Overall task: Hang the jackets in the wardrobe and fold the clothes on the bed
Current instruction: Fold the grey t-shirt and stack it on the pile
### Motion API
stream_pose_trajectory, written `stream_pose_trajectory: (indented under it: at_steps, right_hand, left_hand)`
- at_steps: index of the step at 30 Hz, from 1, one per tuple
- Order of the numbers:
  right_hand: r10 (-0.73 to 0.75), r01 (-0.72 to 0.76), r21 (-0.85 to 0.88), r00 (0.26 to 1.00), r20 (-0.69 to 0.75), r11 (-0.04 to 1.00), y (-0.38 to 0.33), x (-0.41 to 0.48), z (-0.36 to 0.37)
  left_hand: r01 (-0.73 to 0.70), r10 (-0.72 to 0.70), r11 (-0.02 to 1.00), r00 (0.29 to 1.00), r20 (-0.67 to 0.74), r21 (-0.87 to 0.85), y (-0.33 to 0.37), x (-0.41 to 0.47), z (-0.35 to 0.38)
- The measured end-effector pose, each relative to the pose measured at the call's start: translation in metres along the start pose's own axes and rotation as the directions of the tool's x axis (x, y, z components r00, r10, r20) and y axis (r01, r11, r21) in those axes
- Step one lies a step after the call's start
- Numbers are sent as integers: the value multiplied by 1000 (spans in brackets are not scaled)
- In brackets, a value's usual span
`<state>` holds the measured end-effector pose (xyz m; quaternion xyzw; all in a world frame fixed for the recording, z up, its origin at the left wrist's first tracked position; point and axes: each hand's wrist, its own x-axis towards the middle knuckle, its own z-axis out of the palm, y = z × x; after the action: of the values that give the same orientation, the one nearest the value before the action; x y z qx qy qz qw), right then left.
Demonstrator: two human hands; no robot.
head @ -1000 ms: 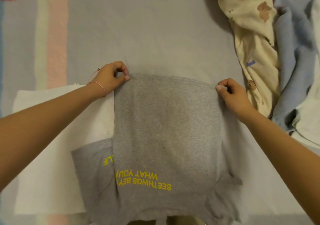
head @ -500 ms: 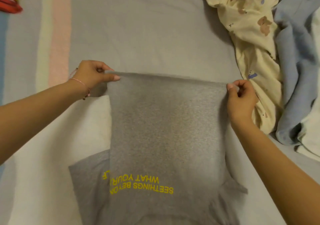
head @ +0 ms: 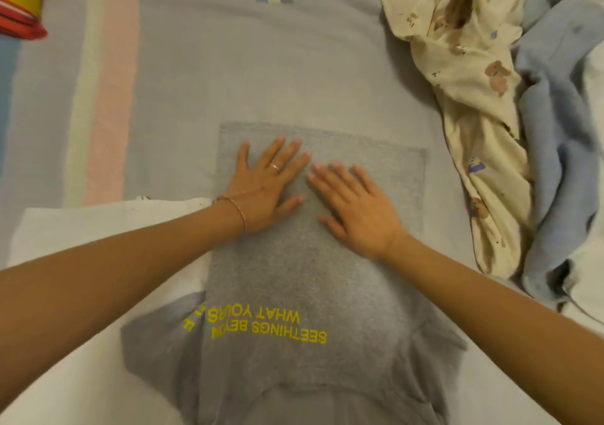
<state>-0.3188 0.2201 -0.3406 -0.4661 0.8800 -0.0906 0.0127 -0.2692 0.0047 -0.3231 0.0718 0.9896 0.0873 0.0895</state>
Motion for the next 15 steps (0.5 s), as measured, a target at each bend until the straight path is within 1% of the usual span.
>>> stream_pose_trajectory:
  at_steps: [1, 2, 3, 4, 5, 6, 9, 11, 12, 13, 14, 15]
  right_hand:
    - [-37, 41, -58, 997, 68, 997, 2, -4, 8]
    - [14, -4, -94, 994, 111, 996, 9, -9, 13]
    - [120, -106, -116, 985, 123, 988, 19, -16, 15]
    - [247, -232, -129, 962, 113, 964, 31, -24, 15]
    - [368, -355, -133, 925, 98, 925, 42, -32, 12]
    - [456, -442, -129, 883, 111, 888, 50, -36, 9]
    - [584, -563, -158, 790, 188, 811, 52, -41, 4]
    - [667, -647, -160, 728, 163, 745, 33, -33, -1]
    - [679, -667, -129, 722, 132, 734, 20, -32, -3]
    - [642, -637, -77, 760, 97, 767, 5, -31, -6]
    - [548, -548, -19, 834, 69, 836, -13, -35, -7]
    - [404, -406, 29, 913, 55, 914, -32, -40, -7]
  left_hand:
    - [0, -6, 998, 995, 103, 64, -4, -2, 9]
    - [73, -86, 993, 984, 154, 91, -14, -5, 14]
    - [190, -202, 978, 968, 149, 90, -26, -9, 16]
    - [319, -326, 945, 937, 129, 71, -39, -12, 17]
    - [418, -422, 907, 898, 125, 52, -46, -13, 15]
    - [488, -489, 872, 860, 146, 41, -52, -14, 12]
    - [585, -567, 811, 770, 292, 32, -46, -9, 4]
    - [629, -607, 776, 728, 320, 40, -35, -1, -7]
    - [628, -616, 776, 732, 291, 64, -27, 2, -12]
    - [599, -604, 794, 762, 232, 102, -15, 1, -17]
    - [538, -554, 833, 814, 173, 131, 1, -3, -17]
    - [442, -455, 889, 881, 126, 123, 19, -10, -13]
